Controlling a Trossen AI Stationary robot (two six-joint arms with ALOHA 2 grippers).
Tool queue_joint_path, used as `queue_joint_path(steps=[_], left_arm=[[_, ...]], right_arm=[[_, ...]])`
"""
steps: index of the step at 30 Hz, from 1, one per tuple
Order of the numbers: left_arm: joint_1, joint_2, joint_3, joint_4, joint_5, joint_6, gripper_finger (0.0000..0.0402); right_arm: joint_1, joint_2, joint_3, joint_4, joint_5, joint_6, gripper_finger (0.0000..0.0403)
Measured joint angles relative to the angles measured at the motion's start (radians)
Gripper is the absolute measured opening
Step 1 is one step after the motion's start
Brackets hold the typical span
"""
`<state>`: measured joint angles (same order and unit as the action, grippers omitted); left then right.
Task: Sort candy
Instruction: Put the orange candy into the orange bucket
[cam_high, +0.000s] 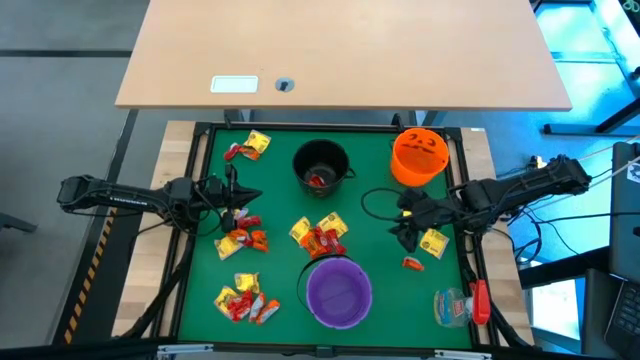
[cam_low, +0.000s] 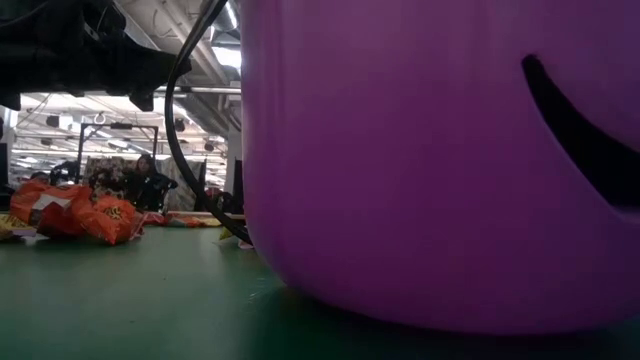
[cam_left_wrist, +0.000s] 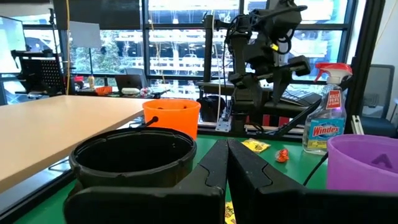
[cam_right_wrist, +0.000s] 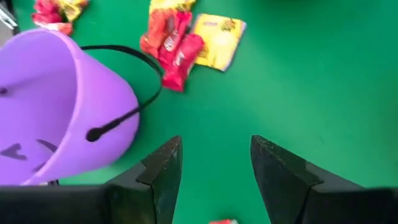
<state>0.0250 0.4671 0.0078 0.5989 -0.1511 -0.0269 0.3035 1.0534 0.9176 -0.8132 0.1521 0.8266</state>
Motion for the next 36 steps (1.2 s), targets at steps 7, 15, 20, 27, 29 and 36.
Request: queue_joint_path(steps=[7, 15, 20, 27, 29, 36], left_arm=[[0.0, 0.0, 0.0, 0.0, -0.001, 0.001, 0.0], [0.0, 0.0, 0.0, 0.0, 0.0, 0.002, 0.0], [0.0, 0.0, 0.0, 0.0, -0.001, 0.002, 0.0], [0.0, 0.0, 0.0, 0.0, -0.011, 0.003, 0.0], [0.0, 0.0, 0.0, 0.0, -0.012, 0.003, 0.0], [0.0, 0.0, 0.0, 0.0, -0.015, 0.003, 0.0]], right_arm=[[0.0, 0.0, 0.0, -0.028, -0.006, 0.013, 0.0186], [0.156, -0.006, 0.0, 0.067, 0.302, -0.047, 0.0186], [0.28, -0.006, -0.033, 0.065, 0.496, 0.025, 0.0186], [0.319, -0.022, -0.11, 0.062, 0.555, 0.145, 0.0186], [0.319, -0.024, -0.121, 0.063, 0.555, 0.157, 0.0186], [0.319, -0.028, -0.127, 0.069, 0.591, 0.187, 0.0186]])
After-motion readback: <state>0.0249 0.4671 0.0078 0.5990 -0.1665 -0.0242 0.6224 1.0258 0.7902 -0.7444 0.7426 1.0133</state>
